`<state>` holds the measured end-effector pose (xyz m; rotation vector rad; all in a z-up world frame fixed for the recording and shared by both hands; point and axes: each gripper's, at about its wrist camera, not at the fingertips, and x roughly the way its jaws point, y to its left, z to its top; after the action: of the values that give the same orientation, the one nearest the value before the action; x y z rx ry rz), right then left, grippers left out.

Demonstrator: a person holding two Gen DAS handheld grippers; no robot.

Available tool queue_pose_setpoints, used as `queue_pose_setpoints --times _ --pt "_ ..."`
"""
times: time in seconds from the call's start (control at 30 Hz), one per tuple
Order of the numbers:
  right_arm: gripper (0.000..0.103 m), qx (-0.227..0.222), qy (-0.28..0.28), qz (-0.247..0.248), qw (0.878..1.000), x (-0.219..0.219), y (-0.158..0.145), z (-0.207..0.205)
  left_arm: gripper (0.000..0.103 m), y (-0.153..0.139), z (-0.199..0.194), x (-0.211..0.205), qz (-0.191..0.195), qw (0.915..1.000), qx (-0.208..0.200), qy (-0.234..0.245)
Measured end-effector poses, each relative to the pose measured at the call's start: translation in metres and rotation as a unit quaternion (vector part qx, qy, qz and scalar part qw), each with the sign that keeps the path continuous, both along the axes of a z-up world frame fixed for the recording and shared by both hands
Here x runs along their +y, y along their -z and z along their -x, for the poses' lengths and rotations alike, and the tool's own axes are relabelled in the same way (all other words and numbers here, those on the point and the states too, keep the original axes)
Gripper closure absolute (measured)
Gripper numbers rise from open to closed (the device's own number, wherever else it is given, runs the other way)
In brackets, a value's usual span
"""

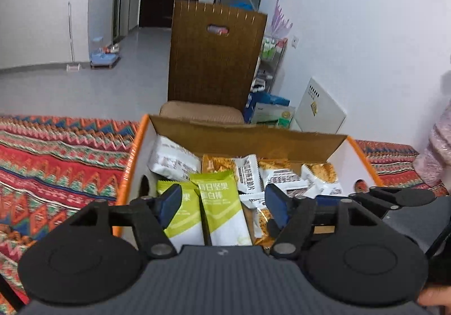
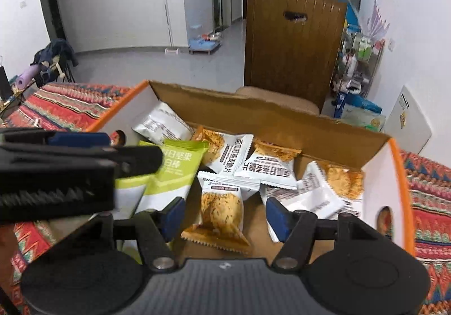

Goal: Organize snacks
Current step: 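Open both tools to drop the packets into the box, then move both open tools back to the snack pile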

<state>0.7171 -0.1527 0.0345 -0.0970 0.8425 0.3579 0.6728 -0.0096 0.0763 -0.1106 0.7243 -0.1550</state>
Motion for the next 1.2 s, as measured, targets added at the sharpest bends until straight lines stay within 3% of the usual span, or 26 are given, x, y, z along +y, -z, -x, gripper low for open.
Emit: queue_pose_setpoints --times 0.17,0.4,0.5,0.67,0.8,0.97,1.2 --pt "0.035 -0.036 0.002 -0.002 0.999 -0.019 -0.034 0.043 0.022 -0.035 0.052 0.0 -0.025 0.9987 -0.04 0.019" --pt "0.027 -0.091 0.009 -0.011 0.996 -0.056 -0.084 0.135 0.01 -0.079 0.157 0.001 -0.061 0.9913 -0.104 0.053" --pt "0.02 -0.115 0.005 -0.017 0.993 -0.072 -0.101 0.183 0.004 -0.095 0.208 0.006 -0.062 0.9874 -0.127 0.07" --pt "0.017 -0.14 -0.001 -0.031 0.99 -0.095 -0.116 0.265 0.001 -0.105 0.293 0.014 -0.042 0.9836 -0.156 0.08" --pt "0.011 -0.167 -0.012 -0.031 0.985 -0.11 -0.119 0.339 0.0 -0.102 0.358 0.015 -0.051 0.9783 -0.191 0.062" --pt "0.008 -0.175 -0.018 -0.033 0.984 -0.12 -0.106 0.414 0.0 -0.091 0.421 0.017 -0.042 0.978 -0.196 0.06" --pt "0.004 -0.166 0.007 -0.029 0.986 -0.125 -0.063 0.496 0.0 -0.052 0.483 0.024 -0.022 0.9866 -0.154 0.051"
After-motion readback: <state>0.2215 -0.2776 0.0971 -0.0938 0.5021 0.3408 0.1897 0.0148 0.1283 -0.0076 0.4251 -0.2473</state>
